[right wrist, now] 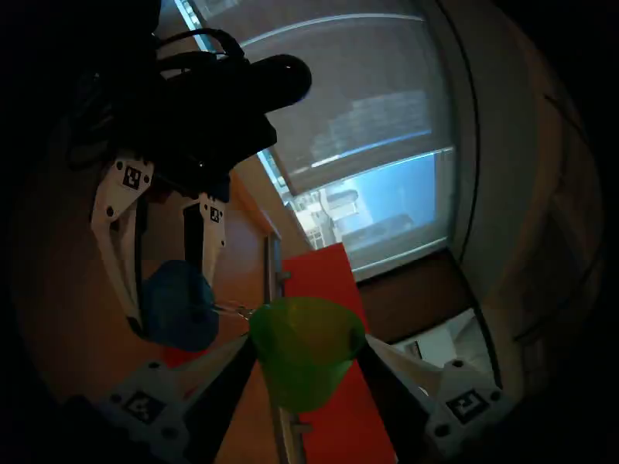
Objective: Pour water
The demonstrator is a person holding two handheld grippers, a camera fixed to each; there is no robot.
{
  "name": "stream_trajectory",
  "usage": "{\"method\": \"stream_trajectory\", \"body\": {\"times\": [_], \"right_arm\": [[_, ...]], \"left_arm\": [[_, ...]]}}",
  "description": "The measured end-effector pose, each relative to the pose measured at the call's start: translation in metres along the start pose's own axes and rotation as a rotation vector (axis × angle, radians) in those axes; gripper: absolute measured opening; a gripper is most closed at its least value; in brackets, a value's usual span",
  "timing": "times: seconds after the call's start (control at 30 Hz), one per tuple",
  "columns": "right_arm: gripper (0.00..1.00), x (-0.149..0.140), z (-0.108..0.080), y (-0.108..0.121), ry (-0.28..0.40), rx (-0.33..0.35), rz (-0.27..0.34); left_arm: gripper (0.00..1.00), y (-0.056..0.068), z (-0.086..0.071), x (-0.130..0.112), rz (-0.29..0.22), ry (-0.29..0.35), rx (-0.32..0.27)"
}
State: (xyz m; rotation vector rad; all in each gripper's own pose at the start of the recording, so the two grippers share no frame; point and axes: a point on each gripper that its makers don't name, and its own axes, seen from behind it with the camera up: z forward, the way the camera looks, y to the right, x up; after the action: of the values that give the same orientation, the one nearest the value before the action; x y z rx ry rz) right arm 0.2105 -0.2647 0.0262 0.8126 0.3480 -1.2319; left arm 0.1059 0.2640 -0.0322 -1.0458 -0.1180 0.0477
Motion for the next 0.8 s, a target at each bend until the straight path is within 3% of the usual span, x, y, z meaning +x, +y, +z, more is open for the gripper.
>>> {"method": "stream_trajectory", "body": {"times": [0.8], "right_arm": [[0.9, -0.001, -0.003, 0.018, -0.008, -0.044, -0.118]], "left_arm": [[0.85, 0.005, 0.005, -0.001, 0.006, -0.008, -0.007]]}}
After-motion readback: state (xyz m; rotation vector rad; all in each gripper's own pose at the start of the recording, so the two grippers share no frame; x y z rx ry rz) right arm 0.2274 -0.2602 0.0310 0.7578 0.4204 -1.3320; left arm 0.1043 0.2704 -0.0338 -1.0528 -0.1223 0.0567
